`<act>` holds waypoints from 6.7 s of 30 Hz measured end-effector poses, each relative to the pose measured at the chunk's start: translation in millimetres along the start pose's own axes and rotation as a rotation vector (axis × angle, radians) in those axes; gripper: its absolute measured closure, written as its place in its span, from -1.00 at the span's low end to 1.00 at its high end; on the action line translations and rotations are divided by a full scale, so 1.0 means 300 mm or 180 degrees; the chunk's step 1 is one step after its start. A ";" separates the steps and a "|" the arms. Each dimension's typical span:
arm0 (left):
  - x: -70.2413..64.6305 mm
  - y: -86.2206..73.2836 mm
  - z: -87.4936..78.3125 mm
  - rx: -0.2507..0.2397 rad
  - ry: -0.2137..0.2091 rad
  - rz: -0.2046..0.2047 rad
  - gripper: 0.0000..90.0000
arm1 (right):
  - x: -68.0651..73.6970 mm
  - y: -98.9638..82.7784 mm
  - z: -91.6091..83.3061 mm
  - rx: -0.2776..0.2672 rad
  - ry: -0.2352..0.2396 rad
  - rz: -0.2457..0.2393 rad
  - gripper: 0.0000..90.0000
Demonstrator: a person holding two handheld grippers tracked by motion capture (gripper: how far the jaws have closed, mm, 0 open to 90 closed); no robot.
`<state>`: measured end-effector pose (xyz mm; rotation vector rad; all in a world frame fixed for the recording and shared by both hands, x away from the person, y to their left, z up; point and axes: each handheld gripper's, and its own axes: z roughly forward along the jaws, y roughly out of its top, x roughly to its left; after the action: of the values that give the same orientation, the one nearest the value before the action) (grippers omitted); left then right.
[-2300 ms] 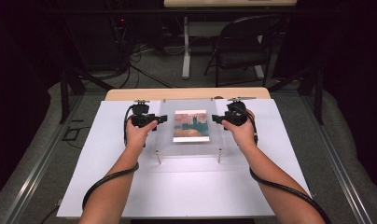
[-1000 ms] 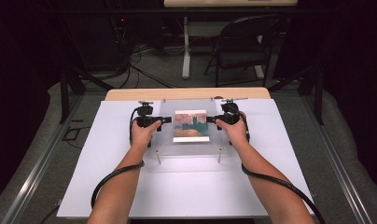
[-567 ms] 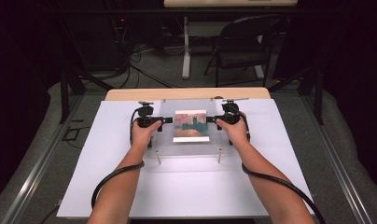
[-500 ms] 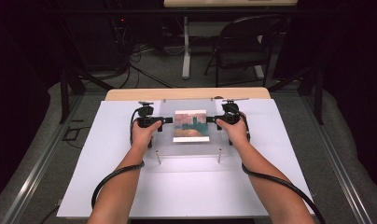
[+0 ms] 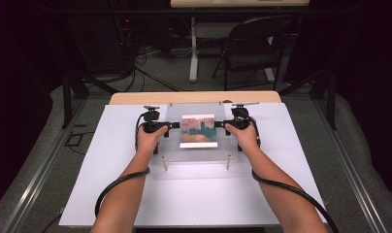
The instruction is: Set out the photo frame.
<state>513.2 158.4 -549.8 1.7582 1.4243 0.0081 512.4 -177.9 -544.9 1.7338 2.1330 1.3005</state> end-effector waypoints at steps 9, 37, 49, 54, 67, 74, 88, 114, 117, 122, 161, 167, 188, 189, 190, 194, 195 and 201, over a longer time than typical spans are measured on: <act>0.001 -0.001 0.000 0.0000 -0.0006 0.0000 -0.46 | 0.001 -0.003 0.004 0.0035 0.0061 0.0070 -0.37; 0.013 -0.002 -0.001 -0.0085 -0.0049 -0.0030 -0.38 | 0.005 -0.005 0.001 -0.0010 0.0046 0.0037 -0.37; 0.015 -0.002 -0.004 -0.0090 -0.0070 -0.0023 -0.36 | 0.005 -0.007 -0.001 -0.0033 0.0057 0.0024 -0.37; 0.015 0.001 -0.010 -0.0111 -0.0085 0.0020 -0.35 | 0.008 -0.005 -0.008 -0.0039 0.0052 -0.0022 -0.37; -0.002 0.005 -0.057 -0.0301 -0.0137 0.0145 -0.27 | 0.040 0.000 -0.049 -0.0206 0.0035 -0.0232 -0.37; -0.026 0.010 -0.089 -0.0362 -0.0132 0.0270 -0.23 | 0.061 -0.004 -0.085 -0.0304 0.0020 -0.0353 -0.37; -0.059 0.016 -0.153 -0.0458 -0.0162 0.0430 -0.12 | 0.103 -0.005 -0.152 -0.0399 -0.0034 -0.0608 -0.37; -0.110 -0.001 -0.270 -0.0625 -0.0273 0.0685 0.10 | 0.150 -0.019 -0.275 -0.0517 -0.0024 -0.0949 -0.17; -0.116 -0.006 -0.289 -0.0639 -0.0282 0.0737 0.13 | 0.159 -0.024 -0.292 -0.0537 -0.0031 -0.1021 -0.15; -0.123 -0.014 -0.313 -0.0661 -0.0307 0.0774 0.18 | 0.169 -0.029 -0.317 -0.0578 -0.0012 -0.1069 -0.07; -0.180 -0.090 -0.455 -0.0878 -0.0473 0.1011 0.42 | 0.215 -0.090 -0.466 -0.0777 0.0080 -0.1189 0.31; -0.186 -0.104 -0.472 -0.0909 -0.0502 0.1030 0.45 | 0.220 -0.101 -0.483 -0.0821 0.0121 -0.1212 0.33; -0.206 -0.163 -0.522 -0.1060 -0.0591 0.1146 0.53 | 0.238 -0.156 -0.542 -0.0959 0.0226 -0.1214 0.40; -0.208 -0.167 -0.525 -0.1062 -0.0591 0.1143 0.53 | 0.238 -0.158 -0.544 -0.0966 0.0235 -0.1210 0.40; -0.209 -0.170 -0.527 -0.1073 -0.0584 0.1155 0.54 | 0.238 -0.160 -0.546 -0.0974 0.0238 -0.1216 0.41; -0.210 -0.184 -0.536 -0.1111 -0.0638 0.1155 0.56 | 0.241 -0.170 -0.557 -0.1005 0.0265 -0.1215 0.42; -0.211 -0.188 -0.539 -0.1116 -0.0639 0.1158 0.56 | 0.243 -0.174 -0.559 -0.1011 0.0280 -0.1193 0.43; -0.220 -0.207 -0.553 -0.1157 -0.0654 0.1186 0.57 | 0.247 -0.195 -0.576 -0.1056 0.0315 -0.1207 0.44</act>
<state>359.3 203.3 -449.8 1.6388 0.8707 0.2609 346.3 -208.5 -443.5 1.0981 2.0166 1.5377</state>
